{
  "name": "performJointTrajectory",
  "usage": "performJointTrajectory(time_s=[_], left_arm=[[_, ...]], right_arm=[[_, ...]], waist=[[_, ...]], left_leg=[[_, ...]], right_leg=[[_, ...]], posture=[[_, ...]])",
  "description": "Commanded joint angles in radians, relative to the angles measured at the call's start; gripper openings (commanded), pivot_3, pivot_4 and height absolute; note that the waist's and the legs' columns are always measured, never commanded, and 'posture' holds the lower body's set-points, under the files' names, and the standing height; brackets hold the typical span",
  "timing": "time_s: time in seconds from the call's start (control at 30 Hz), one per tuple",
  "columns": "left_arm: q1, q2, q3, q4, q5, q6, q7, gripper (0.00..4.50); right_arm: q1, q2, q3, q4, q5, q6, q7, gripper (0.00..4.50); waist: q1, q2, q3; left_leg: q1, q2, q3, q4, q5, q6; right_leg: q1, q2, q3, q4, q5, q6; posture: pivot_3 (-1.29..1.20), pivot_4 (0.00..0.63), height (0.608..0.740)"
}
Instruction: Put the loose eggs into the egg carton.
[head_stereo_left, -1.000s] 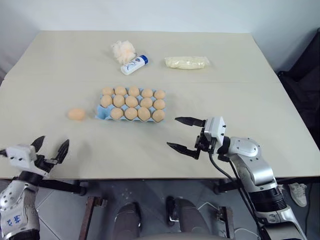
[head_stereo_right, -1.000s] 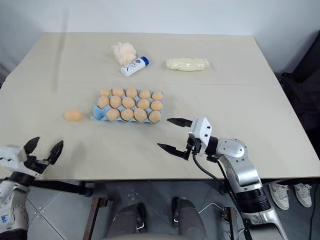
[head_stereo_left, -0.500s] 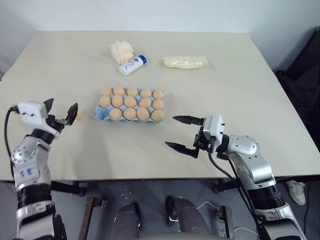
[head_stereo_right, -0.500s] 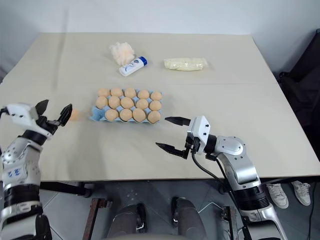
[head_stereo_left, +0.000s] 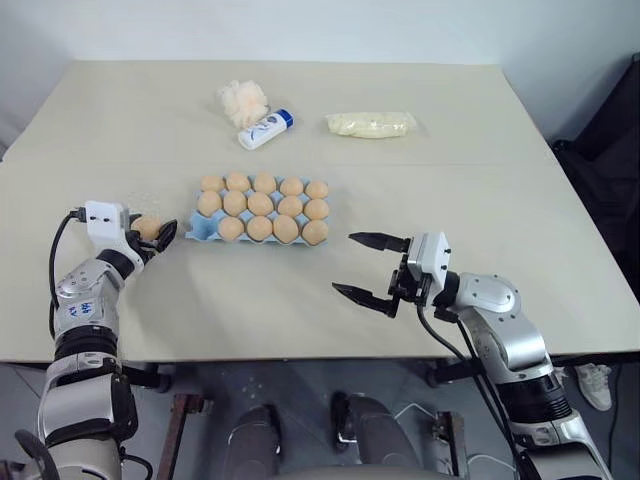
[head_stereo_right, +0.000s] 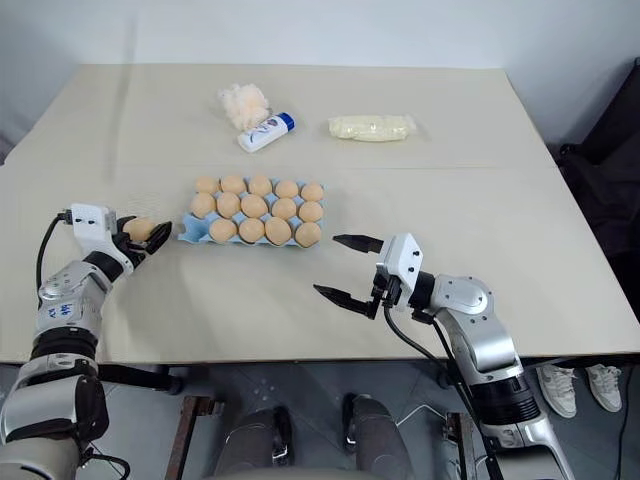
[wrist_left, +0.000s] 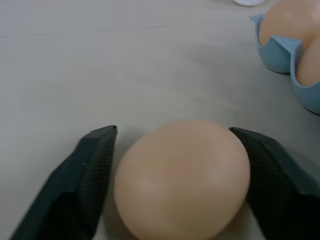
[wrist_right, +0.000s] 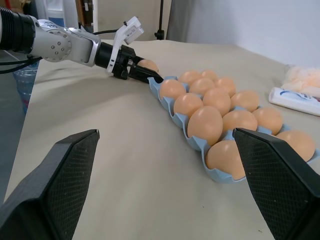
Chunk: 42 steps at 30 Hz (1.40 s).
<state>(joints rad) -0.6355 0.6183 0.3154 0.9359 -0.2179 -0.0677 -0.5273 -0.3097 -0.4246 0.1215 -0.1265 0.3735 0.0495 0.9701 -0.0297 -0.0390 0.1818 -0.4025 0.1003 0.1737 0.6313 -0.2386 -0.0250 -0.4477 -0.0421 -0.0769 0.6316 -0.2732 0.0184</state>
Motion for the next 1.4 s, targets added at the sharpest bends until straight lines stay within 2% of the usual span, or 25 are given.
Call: performJointTrajectory(time_s=[0.03,0.1,0.17,0.27,0.4,0.67,0.9,1.03,1.17,1.4], left_arm=[[-0.001,0.013,0.003,0.006,-0.002,-0.027,-0.028,2.60],[0.007,0.006,0.026,-0.018,-0.032,-0.070,-0.056,2.25],[0.041,-0.013,0.050,-0.119,-0.101,-0.137,-0.167,2.25],[0.080,-0.027,0.060,-0.214,-0.147,-0.160,-0.247,2.25],[0.139,-0.067,-0.013,-0.405,-0.156,-0.101,-0.303,2.25],[0.101,-0.083,-0.069,-0.362,-0.113,-0.045,-0.282,2.25],[0.077,-0.067,-0.027,-0.307,-0.121,-0.069,-0.241,4.46],[0.108,-0.031,-0.005,-0.345,-0.115,-0.103,-0.238,4.48],[0.185,0.031,0.006,-0.463,-0.150,-0.089,-0.325,4.48],[0.405,0.176,0.002,-0.753,-0.190,0.052,-0.463,4.48]], right_arm=[[-0.003,-0.009,-0.017,-0.039,0.007,0.000,-0.005,4.50],[-0.005,-0.008,-0.015,-0.037,0.006,-0.001,-0.005,4.50],[-0.004,-0.007,-0.013,-0.034,0.005,-0.003,-0.005,4.50],[-0.002,-0.006,-0.012,-0.032,0.004,-0.005,-0.004,4.50],[-0.003,0.003,-0.005,-0.027,0.002,-0.007,-0.006,4.50],[0.002,0.006,-0.003,-0.038,0.002,-0.004,-0.010,4.50],[0.022,0.004,-0.008,-0.056,0.000,-0.004,-0.027,4.50],[0.030,0.003,-0.006,-0.064,0.002,-0.002,-0.034,4.50],[0.038,-0.014,-0.019,-0.067,0.007,0.001,-0.028,4.50],[0.081,-0.099,-0.077,-0.074,0.030,0.015,0.004,4.50]], waist=[[0.000,0.000,0.000],[0.000,0.000,0.000],[0.000,0.000,0.000],[0.001,0.000,0.000],[0.002,0.000,0.000],[-0.002,0.000,0.000],[0.000,0.000,0.000],[-0.001,0.000,0.000],[-0.002,0.000,0.000],[0.000,0.000,0.000]], left_leg=[[0.000,0.000,0.000,0.000,0.000,0.000],[0.000,0.000,0.000,0.000,0.000,0.000],[0.000,0.000,0.000,0.000,0.000,0.000],[-0.001,0.000,0.000,0.000,0.000,0.000],[0.000,0.000,0.000,0.000,0.002,0.003],[0.001,-0.001,-0.001,0.003,0.003,0.002],[0.001,-0.001,-0.002,0.003,0.005,0.005],[0.001,-0.001,-0.002,0.002,0.005,0.004],[0.001,0.000,-0.002,0.001,0.004,0.004],[0.001,0.000,-0.002,0.000,0.001,0.000]], right_leg=[[0.000,0.000,0.000,0.000,0.000,0.000],[0.000,0.000,0.000,0.001,0.000,0.000],[0.000,0.000,0.000,0.001,0.000,0.000],[0.000,0.000,0.000,0.001,0.000,0.000],[0.000,0.000,0.003,0.002,0.000,-0.001],[0.001,0.000,0.004,0.004,0.000,-0.001],[0.001,-0.001,0.005,0.005,0.000,-0.001],[0.000,-0.001,0.006,0.005,0.000,-0.001],[0.000,-0.001,0.008,0.005,0.000,-0.001],[0.000,-0.002,0.009,0.003,-0.001,-0.003]], posture=[[0.00,0.150,0.740],[0.00,0.150,0.740],[0.00,0.150,0.740],[0.00,0.150,0.740],[0.00,0.150,0.740],[0.00,0.150,0.740],[0.00,0.150,0.740],[0.00,0.150,0.740],[0.00,0.150,0.740],[0.00,0.150,0.740]])
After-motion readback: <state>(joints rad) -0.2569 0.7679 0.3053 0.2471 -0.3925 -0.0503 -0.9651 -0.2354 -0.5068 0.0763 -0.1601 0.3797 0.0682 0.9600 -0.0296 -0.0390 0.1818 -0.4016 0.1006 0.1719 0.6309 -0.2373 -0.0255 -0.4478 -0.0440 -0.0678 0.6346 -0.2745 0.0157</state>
